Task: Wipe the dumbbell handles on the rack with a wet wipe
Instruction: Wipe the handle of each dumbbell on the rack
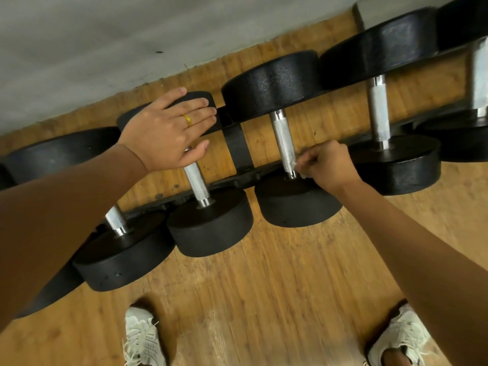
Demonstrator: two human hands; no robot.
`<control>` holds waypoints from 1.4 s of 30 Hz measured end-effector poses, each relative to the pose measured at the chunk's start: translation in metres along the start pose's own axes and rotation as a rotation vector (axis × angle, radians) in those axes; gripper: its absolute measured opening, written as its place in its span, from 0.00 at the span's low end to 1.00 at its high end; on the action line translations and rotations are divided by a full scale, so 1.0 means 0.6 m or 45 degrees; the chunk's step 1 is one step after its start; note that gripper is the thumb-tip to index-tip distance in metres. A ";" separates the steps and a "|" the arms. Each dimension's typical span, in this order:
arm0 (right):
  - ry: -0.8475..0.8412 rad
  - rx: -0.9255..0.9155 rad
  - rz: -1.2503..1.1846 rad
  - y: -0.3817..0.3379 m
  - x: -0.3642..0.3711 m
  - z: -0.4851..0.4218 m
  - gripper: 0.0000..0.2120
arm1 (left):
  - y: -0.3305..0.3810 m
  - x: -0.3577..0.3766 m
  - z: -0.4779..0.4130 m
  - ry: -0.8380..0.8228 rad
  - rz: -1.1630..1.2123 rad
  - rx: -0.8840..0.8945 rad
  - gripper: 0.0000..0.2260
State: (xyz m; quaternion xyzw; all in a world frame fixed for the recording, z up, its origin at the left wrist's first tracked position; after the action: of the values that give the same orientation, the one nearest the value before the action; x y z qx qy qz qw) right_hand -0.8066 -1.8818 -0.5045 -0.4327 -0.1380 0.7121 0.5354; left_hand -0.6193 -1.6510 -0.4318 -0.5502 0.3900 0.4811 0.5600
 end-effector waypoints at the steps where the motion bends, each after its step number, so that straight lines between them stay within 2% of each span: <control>1: -0.059 0.028 0.059 0.002 -0.002 0.000 0.12 | 0.000 0.000 0.001 0.004 0.005 -0.001 0.21; 4: -0.099 0.024 0.078 -0.007 -0.014 -0.007 0.09 | -0.002 -0.001 -0.001 0.023 0.012 -0.003 0.21; 8: 0.329 -0.126 -0.266 -0.032 -0.032 -0.001 0.03 | -0.002 0.000 -0.002 0.022 0.010 0.000 0.21; 12: 0.465 -0.181 -0.286 -0.072 -0.010 -0.025 0.13 | -0.002 0.001 -0.001 0.008 0.012 -0.006 0.22; 15: 0.532 -0.239 -0.151 -0.086 0.010 -0.032 0.12 | -0.002 0.002 -0.002 0.004 0.011 -0.010 0.21; 19: 0.477 -0.264 0.153 -0.076 0.016 -0.022 0.11 | 0.000 0.004 -0.001 0.023 0.008 -0.006 0.21; 22: 0.430 -0.270 0.250 -0.084 0.005 -0.023 0.11 | -0.002 0.002 -0.001 0.037 0.007 -0.017 0.20; 26: 0.508 -0.134 0.218 -0.102 -0.009 -0.046 0.09 | 0.000 -0.001 -0.002 0.044 0.013 -0.020 0.20; 28: 0.538 -0.156 0.186 -0.100 0.000 -0.039 0.10 | 0.000 0.000 -0.001 0.041 0.012 -0.018 0.19; 33: 0.445 -0.219 0.238 -0.057 0.025 0.002 0.09 | -0.001 -0.001 -0.001 0.042 -0.004 -0.026 0.20; 36: 0.373 -0.226 0.268 -0.075 0.005 -0.017 0.08 | -0.002 0.000 -0.002 0.035 0.006 -0.025 0.20; 42: 0.444 -0.123 0.133 -0.098 -0.002 -0.036 0.10 | 0.001 -0.003 -0.005 -0.007 0.002 -0.034 0.20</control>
State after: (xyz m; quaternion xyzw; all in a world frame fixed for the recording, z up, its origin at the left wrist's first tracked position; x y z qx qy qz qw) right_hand -0.7523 -1.8657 -0.4780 -0.5815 -0.0543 0.6456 0.4921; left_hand -0.6198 -1.6542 -0.4304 -0.5561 0.3824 0.4884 0.5532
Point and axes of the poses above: each hand's wrist, its own z-axis away from the middle knuckle, its own x-axis out of the palm, y = z × x, the point moved 5 cm from there along -z, towards the middle knuckle, and after that the axes turned 14 degrees about -y, right-handed, at the moved point
